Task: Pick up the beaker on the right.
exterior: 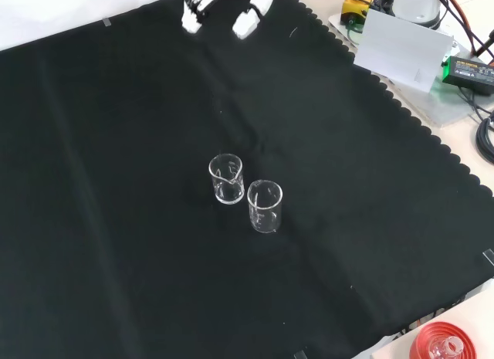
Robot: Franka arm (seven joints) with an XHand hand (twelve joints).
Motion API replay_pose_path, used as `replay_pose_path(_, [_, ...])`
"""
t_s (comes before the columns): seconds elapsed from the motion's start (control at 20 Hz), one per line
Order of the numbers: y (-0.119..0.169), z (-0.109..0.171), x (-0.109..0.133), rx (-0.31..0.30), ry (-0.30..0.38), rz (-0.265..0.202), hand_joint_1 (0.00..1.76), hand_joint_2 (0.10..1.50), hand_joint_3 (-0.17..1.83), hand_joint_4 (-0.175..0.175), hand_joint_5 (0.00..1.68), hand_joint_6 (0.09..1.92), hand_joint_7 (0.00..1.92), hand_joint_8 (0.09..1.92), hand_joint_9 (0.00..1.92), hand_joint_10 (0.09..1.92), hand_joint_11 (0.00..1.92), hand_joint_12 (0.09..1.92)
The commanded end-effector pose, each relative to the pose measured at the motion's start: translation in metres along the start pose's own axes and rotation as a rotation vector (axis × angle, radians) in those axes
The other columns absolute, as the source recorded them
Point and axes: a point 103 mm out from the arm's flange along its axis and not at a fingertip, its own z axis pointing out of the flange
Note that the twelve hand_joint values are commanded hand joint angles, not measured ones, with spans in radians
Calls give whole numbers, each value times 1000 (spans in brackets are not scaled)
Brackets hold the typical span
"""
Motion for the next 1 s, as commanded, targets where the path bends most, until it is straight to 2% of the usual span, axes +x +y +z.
replay_pose_path(0.05, [32, 17, 12, -16, 64, -83, 539, 1061, 164, -75, 236, 87, 53, 584, 123, 714, 0, 992])
replay_pose_path(0.25, [45, 35, 21, 10, 71, -109, 633, 974, 189, -75, 221, 87, 40, 584, 129, 707, 0, 996])
replay_pose_path(0.5, [60, 56, 28, 42, 94, -138, 670, 765, 541, -76, 207, 87, 25, 590, 120, 708, 0, 988])
replay_pose_path(1.0, [86, 88, 28, 90, 163, -202, 688, 669, 600, -78, 183, 87, 1, 592, 95, 707, 0, 963])
